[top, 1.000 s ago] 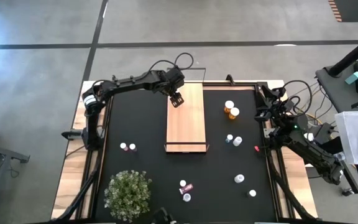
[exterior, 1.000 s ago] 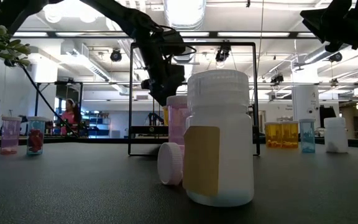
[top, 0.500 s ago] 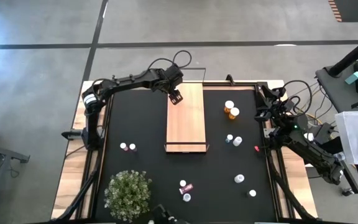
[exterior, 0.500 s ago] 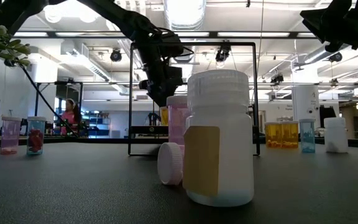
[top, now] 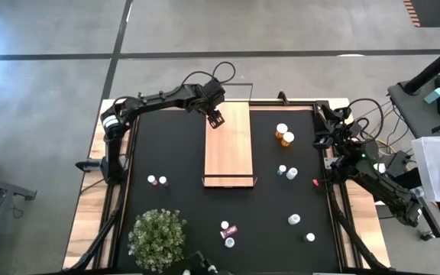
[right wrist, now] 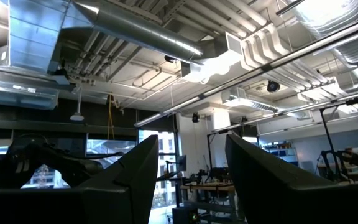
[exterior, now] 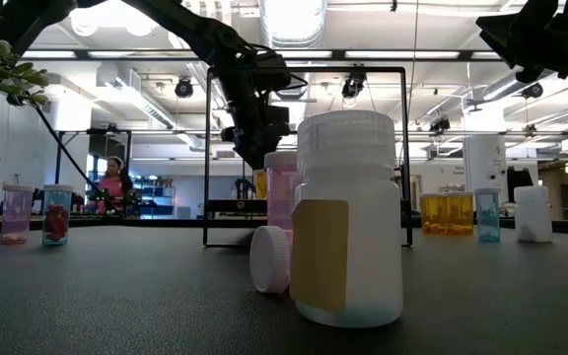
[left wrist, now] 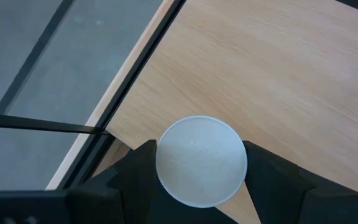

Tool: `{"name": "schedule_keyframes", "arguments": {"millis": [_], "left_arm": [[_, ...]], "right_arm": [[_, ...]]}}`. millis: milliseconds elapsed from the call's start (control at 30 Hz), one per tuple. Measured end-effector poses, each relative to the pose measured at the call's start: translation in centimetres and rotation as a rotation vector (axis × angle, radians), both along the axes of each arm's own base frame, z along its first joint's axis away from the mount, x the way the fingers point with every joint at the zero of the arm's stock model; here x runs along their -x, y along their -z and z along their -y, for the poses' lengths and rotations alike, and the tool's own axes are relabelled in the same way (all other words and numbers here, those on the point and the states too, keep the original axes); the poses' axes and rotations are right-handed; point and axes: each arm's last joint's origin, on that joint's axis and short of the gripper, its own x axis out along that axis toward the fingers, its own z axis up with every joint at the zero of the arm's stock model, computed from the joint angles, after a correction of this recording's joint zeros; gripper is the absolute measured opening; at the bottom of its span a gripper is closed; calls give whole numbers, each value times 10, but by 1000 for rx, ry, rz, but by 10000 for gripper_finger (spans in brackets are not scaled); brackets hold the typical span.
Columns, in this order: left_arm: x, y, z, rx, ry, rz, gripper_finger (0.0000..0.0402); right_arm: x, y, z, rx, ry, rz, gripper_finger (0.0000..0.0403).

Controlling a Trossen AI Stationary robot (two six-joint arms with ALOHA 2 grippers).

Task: Pick and place medicine bottles onto shelf by color
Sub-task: Put the bottom left orange pill bottle on the shelf, then put the bottom orange pill bottle aligned with the other orange pill bottle on the shelf

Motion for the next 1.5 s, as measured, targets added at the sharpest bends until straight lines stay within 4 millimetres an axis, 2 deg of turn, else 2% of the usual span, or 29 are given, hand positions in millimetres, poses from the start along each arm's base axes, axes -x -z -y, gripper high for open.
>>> {"name": "schedule_keyframes", "arguments": {"millis": [533,800,967,1033,1167,1333,1500], "left_arm": [[-1,5,-1,-22,25,8,203],[-2,4,-1,-37,45,8,236],[-3,3,-1,-42,46,16,240],[-4,-4,-2,-49,48,38,240],[-1,-33,1,-89,46,113,240],[15,-68,9,-123,23,200,240],[29,-105,21,-135,-43,375,240]], "right_arm": [[0,0,0,0,0,0,178],[0,0,0,0,0,0,178],[0,0,0,0,0,0,178],[0,0,0,0,0,0,178],[0,0,0,0,0,0,178],[0,0,0,0,0,0,178],[0,0,0,0,0,0,178]]}}
